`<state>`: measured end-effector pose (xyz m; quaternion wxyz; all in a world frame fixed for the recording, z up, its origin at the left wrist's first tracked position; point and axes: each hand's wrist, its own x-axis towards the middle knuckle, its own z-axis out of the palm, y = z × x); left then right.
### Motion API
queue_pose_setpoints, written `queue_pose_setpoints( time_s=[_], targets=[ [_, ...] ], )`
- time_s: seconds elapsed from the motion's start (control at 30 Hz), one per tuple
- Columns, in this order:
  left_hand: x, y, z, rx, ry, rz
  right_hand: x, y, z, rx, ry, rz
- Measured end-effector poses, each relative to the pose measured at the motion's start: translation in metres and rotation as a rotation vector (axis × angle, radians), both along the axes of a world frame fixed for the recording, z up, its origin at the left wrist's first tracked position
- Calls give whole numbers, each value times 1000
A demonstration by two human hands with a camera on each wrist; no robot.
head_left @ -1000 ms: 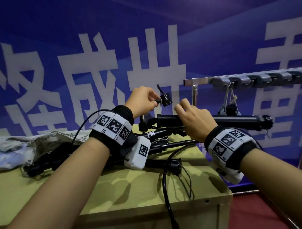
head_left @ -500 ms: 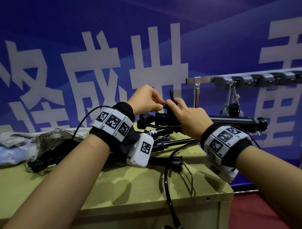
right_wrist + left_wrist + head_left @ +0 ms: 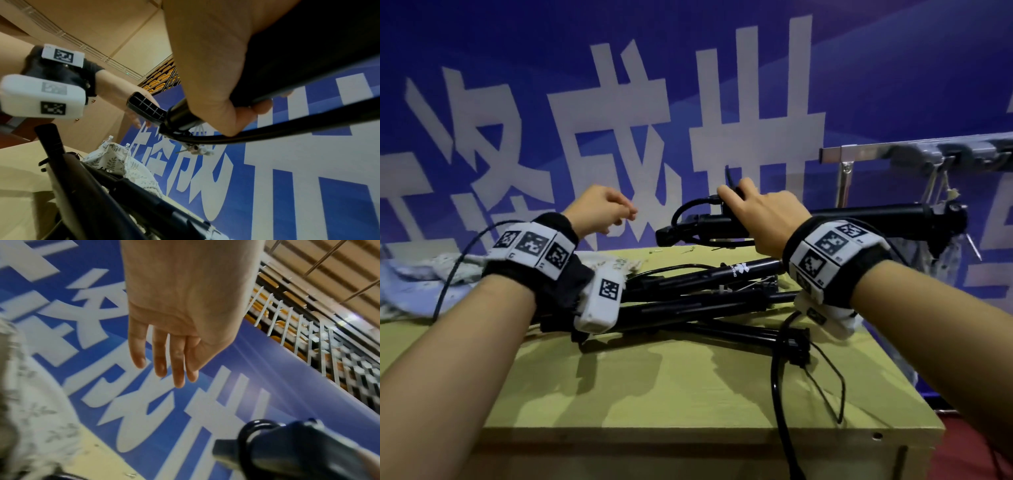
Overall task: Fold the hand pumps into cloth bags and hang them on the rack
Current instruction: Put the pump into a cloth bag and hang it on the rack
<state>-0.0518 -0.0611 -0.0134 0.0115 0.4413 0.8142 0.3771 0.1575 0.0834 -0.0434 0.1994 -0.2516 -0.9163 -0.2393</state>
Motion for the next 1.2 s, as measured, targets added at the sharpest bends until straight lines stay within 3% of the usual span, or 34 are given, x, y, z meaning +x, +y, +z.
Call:
queue_pose_setpoints(
  time_s=[0.2, 0.5, 0.77, 0.87, 0.93, 0.97, 1.03, 1.2],
  targets=[
    [-59, -15, -30, -188, 111, 175, -35, -3, 6, 36, -31, 21],
    [-52, 12, -55, -754, 243, -41, -60, 0, 0, 33, -79, 23],
    [-73, 38, -52, -1156, 224, -43, -50, 12, -3, 8, -80, -19],
    [-216, 90, -100, -1171, 259, -41, -46, 15, -4, -21, -68, -32],
    [-243, 93, -106, -1165, 271, 1, -44, 17, -3, -44, -60, -34],
    [-226, 77, -99, -1157, 347, 46, -42, 18, -3, -54, -55, -35],
    [-133, 38, -68, -1014, 480, 34, -39, 20, -3, -70, -46, -43],
    [-81, 27, -26, -466, 547, 290, -26, 21, 4, -91, -18, -57]
  ],
)
